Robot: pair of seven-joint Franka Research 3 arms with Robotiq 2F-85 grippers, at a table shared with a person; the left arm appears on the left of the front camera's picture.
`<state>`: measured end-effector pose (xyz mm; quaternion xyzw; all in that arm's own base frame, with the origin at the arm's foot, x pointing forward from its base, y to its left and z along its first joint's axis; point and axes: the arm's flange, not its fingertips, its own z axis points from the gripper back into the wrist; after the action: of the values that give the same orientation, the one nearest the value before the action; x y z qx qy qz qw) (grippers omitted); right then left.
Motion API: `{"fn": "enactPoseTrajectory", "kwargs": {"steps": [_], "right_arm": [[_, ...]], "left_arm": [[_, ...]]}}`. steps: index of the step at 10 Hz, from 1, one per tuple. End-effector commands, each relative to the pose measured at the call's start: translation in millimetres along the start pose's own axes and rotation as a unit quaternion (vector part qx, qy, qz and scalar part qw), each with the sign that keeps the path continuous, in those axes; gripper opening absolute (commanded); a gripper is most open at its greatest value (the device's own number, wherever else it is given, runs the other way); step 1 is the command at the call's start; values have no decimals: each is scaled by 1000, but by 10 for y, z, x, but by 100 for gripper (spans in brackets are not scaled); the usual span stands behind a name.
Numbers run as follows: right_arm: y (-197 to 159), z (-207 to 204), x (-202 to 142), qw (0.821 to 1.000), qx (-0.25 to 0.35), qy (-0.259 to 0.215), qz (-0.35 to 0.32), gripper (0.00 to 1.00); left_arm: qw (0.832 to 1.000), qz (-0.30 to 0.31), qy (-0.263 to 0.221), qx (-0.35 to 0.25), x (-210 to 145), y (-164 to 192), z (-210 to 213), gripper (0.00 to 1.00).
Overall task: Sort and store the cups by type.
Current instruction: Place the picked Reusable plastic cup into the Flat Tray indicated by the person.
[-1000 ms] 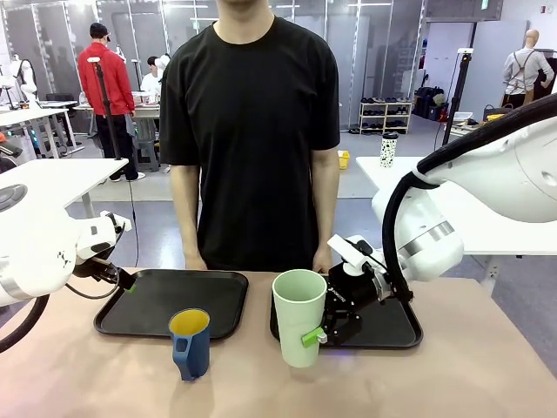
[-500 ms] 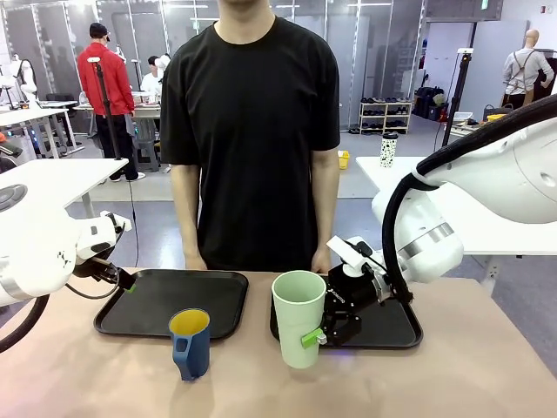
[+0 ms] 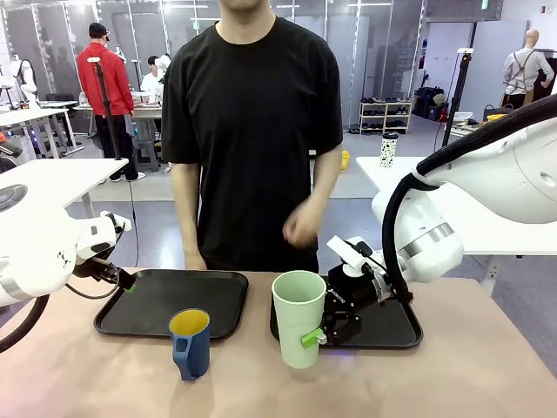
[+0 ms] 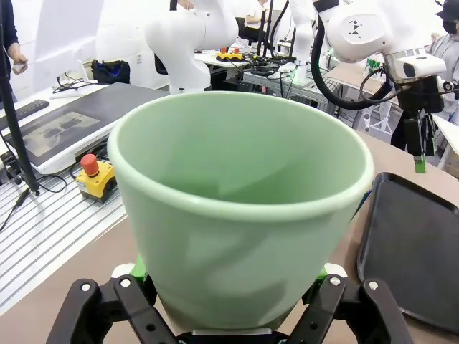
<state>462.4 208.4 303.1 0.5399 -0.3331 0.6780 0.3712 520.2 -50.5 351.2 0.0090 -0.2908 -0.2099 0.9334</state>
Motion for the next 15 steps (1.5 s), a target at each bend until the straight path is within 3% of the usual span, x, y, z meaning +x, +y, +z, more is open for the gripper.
{"fn": "enactPoseTrajectory", "kwargs": {"steps": [1, 13, 14, 15], "right_arm": [[0, 3, 38, 1000, 6, -2, 5, 52], [0, 3, 38, 1000, 6, -2, 5, 52], [0, 0, 0, 1000, 0, 0, 0, 86], [-23, 60, -17, 1000, -2, -2, -3, 86]], "left_arm": [[1000, -4, 0, 1, 8, -4, 11, 100], [1000, -4, 0, 1, 8, -4, 11, 100], [1000, -4, 0, 1, 8, -4, 11, 100], [1000, -4, 0, 1, 8, -4, 11, 100]]}}
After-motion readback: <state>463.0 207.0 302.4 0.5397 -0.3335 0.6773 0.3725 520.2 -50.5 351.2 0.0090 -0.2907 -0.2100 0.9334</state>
